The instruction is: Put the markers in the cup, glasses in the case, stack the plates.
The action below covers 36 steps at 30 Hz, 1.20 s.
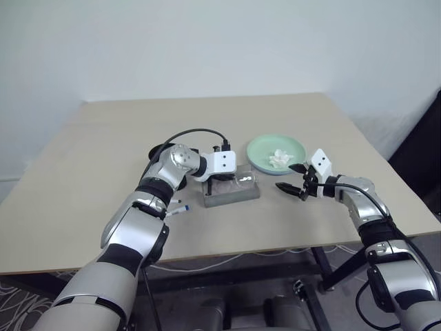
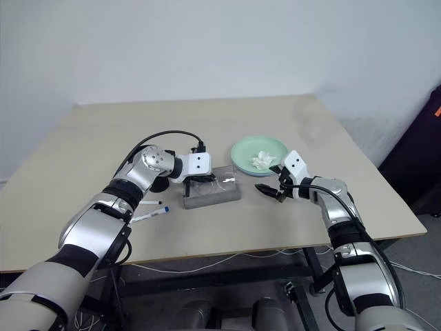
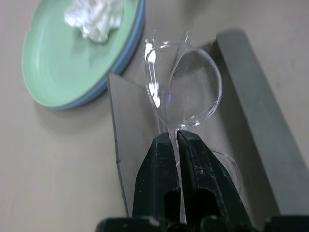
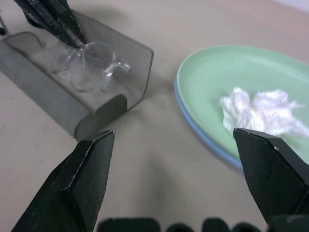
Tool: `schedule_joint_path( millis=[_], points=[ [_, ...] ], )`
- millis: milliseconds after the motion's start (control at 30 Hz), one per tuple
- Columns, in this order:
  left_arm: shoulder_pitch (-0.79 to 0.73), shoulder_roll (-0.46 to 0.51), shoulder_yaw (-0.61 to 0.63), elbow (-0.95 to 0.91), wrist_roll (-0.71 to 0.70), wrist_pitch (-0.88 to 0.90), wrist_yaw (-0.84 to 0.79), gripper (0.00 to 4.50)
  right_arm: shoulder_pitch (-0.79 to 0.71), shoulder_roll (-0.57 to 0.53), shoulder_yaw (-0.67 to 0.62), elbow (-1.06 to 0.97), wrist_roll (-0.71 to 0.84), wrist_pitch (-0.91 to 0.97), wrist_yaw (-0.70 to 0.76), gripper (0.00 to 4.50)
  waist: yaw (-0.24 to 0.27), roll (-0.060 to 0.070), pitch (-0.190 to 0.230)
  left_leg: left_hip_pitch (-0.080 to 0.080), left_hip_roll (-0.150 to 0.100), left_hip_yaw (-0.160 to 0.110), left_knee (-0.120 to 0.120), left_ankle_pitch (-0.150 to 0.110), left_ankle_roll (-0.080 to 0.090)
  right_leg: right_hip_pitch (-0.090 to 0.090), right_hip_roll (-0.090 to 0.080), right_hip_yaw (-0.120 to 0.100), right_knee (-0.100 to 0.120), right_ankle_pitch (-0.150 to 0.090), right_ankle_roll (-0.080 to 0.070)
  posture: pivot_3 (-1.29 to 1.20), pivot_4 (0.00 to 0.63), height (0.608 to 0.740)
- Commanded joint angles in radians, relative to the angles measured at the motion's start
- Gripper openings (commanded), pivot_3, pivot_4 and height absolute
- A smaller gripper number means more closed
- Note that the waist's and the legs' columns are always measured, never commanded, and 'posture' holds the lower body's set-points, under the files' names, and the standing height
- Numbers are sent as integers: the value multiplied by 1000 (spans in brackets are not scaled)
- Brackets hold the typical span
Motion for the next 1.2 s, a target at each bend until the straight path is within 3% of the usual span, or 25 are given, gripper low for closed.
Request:
schedule_joint_path(
  millis=[33,533,700,900,1167,1200],
  points=[
    [-34,-6,-5,-2,21,-19,22,17,-8,0,-29,-54,16,-5,-5,4277,0,0,0,0,0,0,0,0,0,0,0,0,0,0,0,0,0,740],
    [5,-4,18,-19,0,10,-105,17,-9,11,-22,-60,11,-2,-4,4277,0,0,0,0,0,0,0,0,0,0,0,0,0,0,0,0,0,740],
    [-5,-7,45,-22,-15,11,-63,1636,-8,12,-20,-59,10,-3,0,4277,0,0,0,0,0,0,0,0,0,0,0,0,0,0,0,0,0,740],
    [-28,-18,71,-29,-35,14,-48,1636,-6,15,-17,-63,9,-2,0,4277,0,0,0,0,0,0,0,0,0,0,0,0,0,0,0,0,0,740],
    [-99,-23,80,13,-15,9,115,1636,0,21,-18,-67,7,-1,-2,4277,0,0,0,0,0,0,1,0,0,1,0,0,0,0,1,0,0,740],
    [-106,-26,78,23,-11,18,139,1469,2,23,-18,-69,8,0,-3,4277,0,0,0,0,0,0,0,0,0,1,0,0,0,0,1,0,0,740]
  ],
)
